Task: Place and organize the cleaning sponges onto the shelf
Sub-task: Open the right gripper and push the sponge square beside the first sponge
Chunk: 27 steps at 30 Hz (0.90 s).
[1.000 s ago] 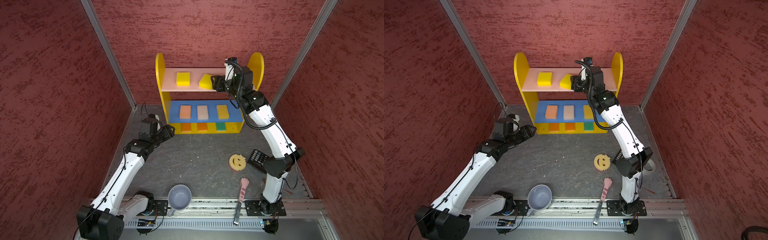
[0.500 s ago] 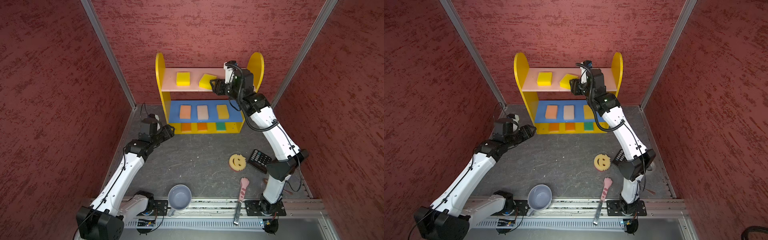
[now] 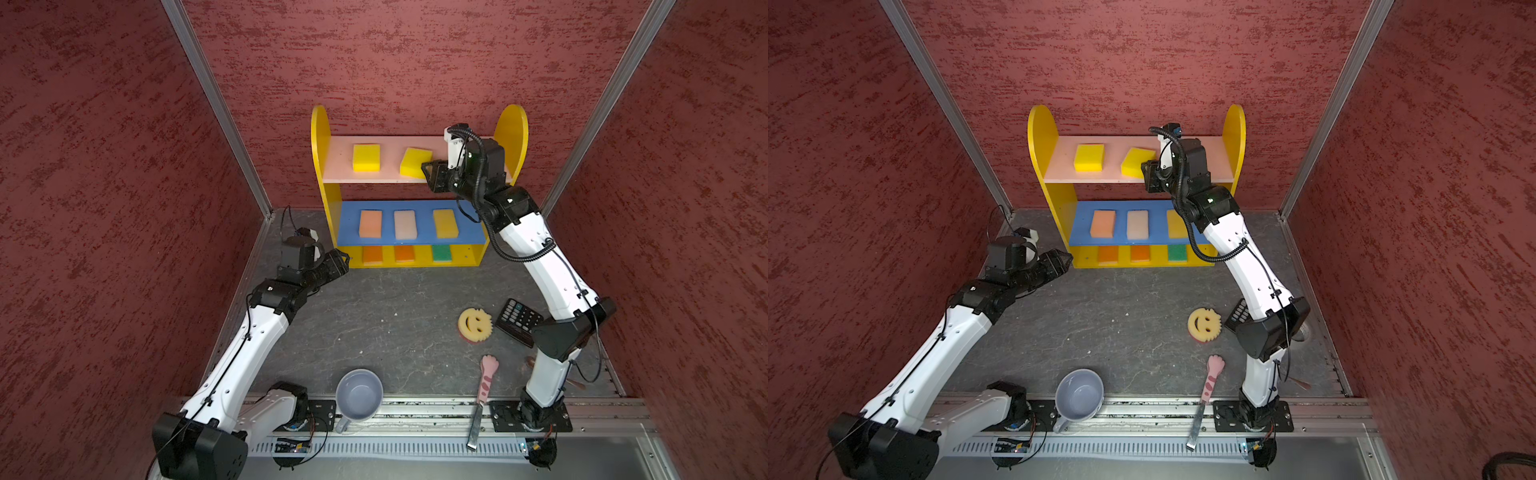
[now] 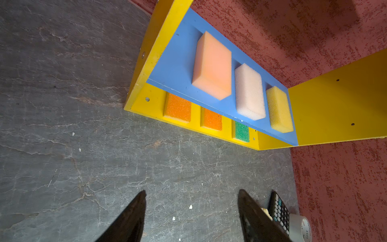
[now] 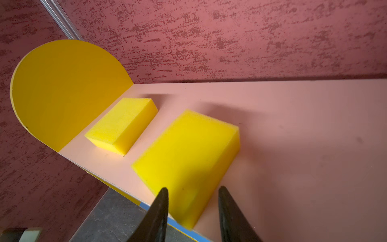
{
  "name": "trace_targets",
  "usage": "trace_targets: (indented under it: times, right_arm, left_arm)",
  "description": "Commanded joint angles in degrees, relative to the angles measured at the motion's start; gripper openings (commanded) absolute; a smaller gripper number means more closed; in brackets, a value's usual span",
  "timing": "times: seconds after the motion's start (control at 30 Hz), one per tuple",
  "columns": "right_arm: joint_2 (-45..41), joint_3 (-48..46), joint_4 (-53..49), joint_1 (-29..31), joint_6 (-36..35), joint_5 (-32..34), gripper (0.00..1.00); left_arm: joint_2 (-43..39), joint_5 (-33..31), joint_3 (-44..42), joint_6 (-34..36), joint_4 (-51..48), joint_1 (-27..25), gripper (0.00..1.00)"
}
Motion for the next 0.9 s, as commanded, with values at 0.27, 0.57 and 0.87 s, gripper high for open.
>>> trace_targets:
  times: [0.27, 0.57, 0.87]
  right_arm:
    - [6.38, 10.99, -7.10, -0.09, -2.85, -0.79, 0.32]
    - [6.26, 10.55, -7.43, -0.09, -1.68, -0.59, 0.42]
    - [8.28, 10.87, -5.17, -0.18, -4.27, -3.13, 0.24]
  left_arm:
    - [0.00, -0.25, -0.53, 0.01, 0.80, 0.45, 0.70]
    - [0.44, 0.07, -0.61, -0.15, 1.07, 0.45, 0.70]
    - [0.19, -0.06, -0.55, 0.00, 0.79, 0.45, 0.70]
